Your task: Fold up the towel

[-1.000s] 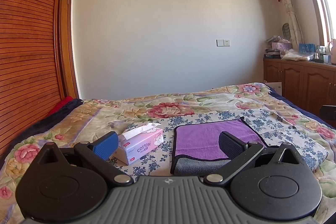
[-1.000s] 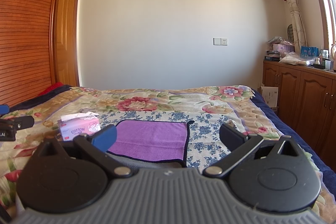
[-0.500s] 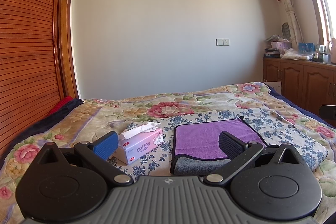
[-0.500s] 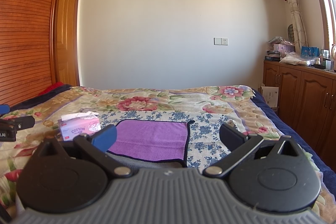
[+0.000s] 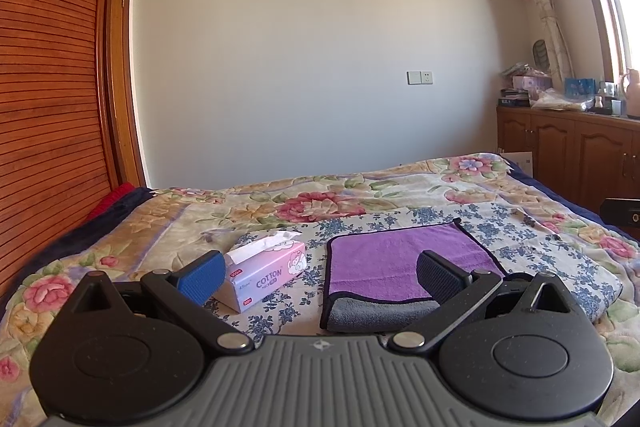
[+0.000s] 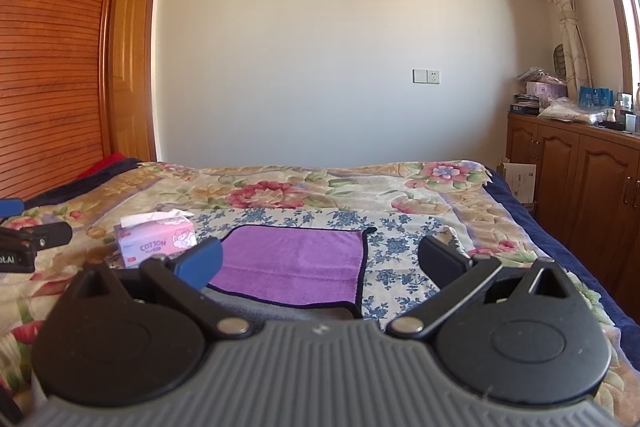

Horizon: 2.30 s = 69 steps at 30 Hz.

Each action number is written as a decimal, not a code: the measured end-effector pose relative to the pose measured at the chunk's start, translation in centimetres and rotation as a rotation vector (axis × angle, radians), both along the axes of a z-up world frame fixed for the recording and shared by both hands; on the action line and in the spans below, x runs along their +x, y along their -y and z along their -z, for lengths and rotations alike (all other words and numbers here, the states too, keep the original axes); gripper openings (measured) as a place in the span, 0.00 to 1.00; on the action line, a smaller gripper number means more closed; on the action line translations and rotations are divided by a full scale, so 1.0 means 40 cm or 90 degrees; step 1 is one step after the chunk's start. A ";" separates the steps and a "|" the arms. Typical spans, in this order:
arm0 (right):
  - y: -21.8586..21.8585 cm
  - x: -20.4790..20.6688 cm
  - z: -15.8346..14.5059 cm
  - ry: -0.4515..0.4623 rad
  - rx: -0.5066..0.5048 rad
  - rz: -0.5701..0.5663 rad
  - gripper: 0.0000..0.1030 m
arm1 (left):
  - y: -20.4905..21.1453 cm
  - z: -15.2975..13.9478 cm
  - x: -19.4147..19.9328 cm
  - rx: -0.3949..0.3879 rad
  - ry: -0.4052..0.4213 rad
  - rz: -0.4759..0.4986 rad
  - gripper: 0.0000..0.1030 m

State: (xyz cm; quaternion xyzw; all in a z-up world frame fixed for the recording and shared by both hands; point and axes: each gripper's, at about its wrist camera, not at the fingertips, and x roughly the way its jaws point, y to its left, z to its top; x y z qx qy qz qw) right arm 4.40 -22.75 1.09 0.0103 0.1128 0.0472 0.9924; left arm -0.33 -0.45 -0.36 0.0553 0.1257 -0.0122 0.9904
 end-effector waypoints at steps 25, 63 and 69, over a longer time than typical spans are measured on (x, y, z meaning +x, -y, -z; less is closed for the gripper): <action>-0.014 0.068 0.022 -0.048 0.021 -0.011 1.00 | 0.026 0.038 0.093 0.029 -0.066 0.047 1.00; -0.012 0.297 0.099 -0.178 -0.009 -0.070 1.00 | 0.004 0.139 0.325 -0.007 -0.180 0.072 0.97; -0.005 0.330 0.117 -0.200 -0.008 -0.077 1.00 | -0.007 0.158 0.366 -0.025 -0.197 0.078 0.91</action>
